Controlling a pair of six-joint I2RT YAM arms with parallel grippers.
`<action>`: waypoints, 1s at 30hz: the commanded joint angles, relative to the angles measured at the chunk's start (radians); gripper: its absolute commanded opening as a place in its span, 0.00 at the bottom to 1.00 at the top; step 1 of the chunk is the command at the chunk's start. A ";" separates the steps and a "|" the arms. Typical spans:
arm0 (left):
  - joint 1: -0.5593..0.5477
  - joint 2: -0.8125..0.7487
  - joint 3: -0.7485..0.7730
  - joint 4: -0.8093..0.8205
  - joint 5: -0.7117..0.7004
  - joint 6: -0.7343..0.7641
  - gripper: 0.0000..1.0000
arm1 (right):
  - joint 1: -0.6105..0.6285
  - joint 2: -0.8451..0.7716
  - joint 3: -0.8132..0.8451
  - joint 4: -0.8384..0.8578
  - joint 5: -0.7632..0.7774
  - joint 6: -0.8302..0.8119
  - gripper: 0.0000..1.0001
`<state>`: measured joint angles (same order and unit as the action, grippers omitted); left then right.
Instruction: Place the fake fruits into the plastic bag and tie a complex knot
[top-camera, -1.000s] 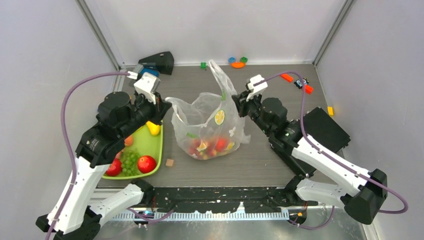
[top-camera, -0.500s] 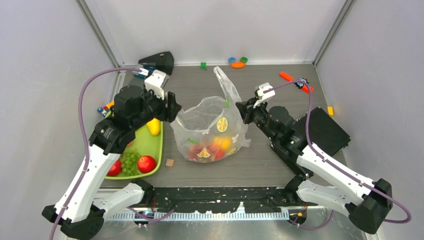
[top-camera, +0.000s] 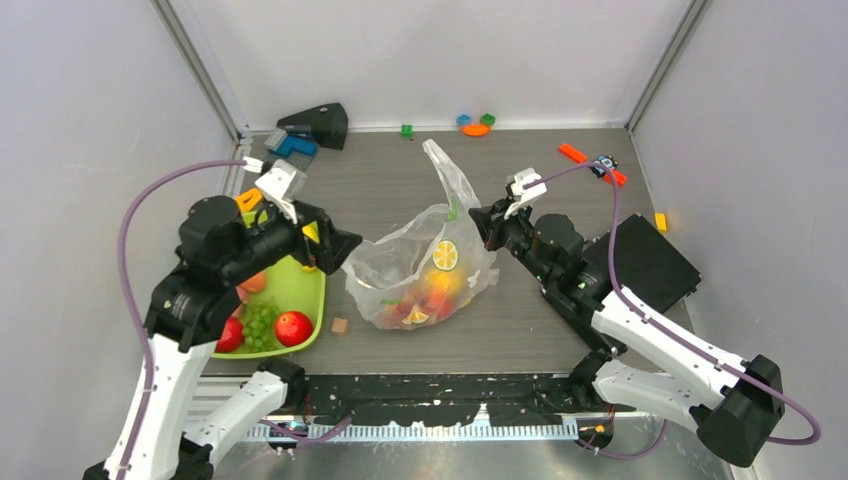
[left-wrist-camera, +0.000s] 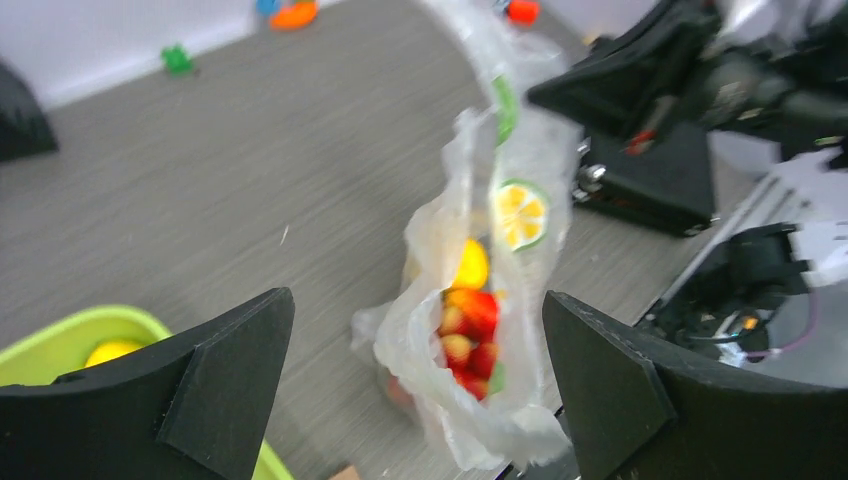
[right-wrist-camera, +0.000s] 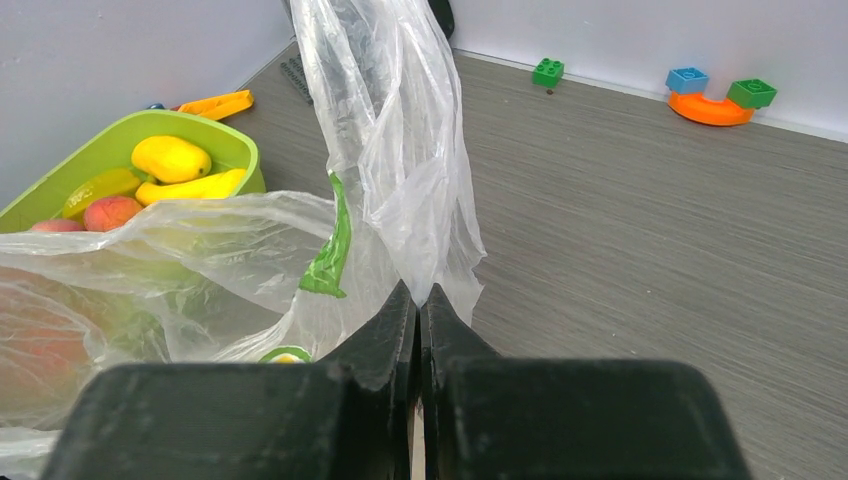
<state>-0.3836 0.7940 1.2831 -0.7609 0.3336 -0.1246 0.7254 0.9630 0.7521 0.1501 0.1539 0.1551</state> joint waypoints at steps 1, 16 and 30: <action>0.011 -0.030 0.129 0.001 0.130 -0.054 0.99 | -0.001 0.001 0.006 0.040 0.008 -0.014 0.05; 0.352 0.143 -0.065 0.038 -0.477 -0.078 0.98 | -0.001 -0.038 -0.002 0.037 0.002 -0.001 0.05; 0.521 0.520 -0.246 0.192 -0.308 -0.249 0.73 | -0.001 -0.057 -0.023 0.049 -0.013 -0.006 0.05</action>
<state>0.1333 1.2243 0.9981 -0.6617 -0.0658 -0.3164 0.7254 0.9272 0.7399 0.1486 0.1509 0.1539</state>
